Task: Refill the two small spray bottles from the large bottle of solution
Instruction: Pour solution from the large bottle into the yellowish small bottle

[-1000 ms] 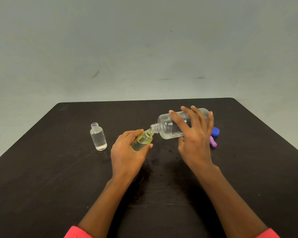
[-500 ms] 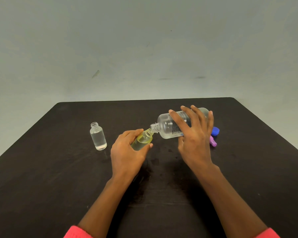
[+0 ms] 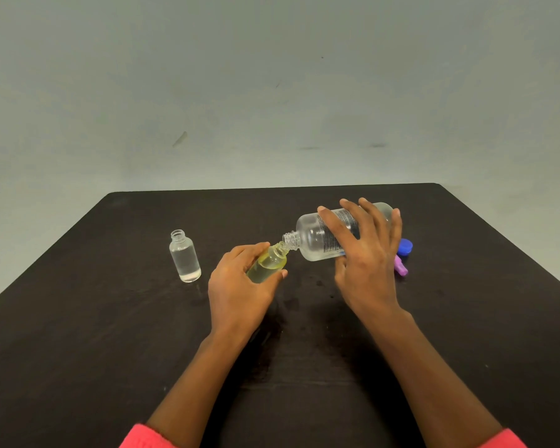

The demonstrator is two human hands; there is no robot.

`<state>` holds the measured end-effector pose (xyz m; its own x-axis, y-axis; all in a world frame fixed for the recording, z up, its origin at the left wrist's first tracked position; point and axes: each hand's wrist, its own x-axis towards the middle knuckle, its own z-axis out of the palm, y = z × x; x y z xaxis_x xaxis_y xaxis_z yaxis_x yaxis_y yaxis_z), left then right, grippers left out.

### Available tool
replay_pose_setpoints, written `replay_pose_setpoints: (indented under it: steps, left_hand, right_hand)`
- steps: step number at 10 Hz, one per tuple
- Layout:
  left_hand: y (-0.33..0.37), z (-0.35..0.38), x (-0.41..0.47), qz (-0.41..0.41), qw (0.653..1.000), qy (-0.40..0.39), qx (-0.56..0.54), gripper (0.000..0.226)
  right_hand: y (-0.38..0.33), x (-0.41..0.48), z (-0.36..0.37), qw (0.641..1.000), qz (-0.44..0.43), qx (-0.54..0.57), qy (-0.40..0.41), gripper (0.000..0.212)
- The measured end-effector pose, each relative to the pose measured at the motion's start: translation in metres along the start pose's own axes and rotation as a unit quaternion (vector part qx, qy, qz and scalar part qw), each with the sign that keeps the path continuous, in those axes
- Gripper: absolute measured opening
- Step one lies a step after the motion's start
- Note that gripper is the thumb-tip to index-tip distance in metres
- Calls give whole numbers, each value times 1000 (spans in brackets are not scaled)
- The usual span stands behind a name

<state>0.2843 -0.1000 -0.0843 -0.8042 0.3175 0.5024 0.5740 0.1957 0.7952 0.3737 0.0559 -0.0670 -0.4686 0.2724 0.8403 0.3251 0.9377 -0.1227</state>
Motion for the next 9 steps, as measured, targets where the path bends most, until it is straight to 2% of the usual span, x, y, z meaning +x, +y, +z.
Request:
replay_pose_setpoints:
  steps: [9]
  left_hand:
    - [1, 0, 0, 1, 1000, 1, -1, 45]
  right_hand:
    - [0, -1, 1, 1000, -1, -5, 0, 86]
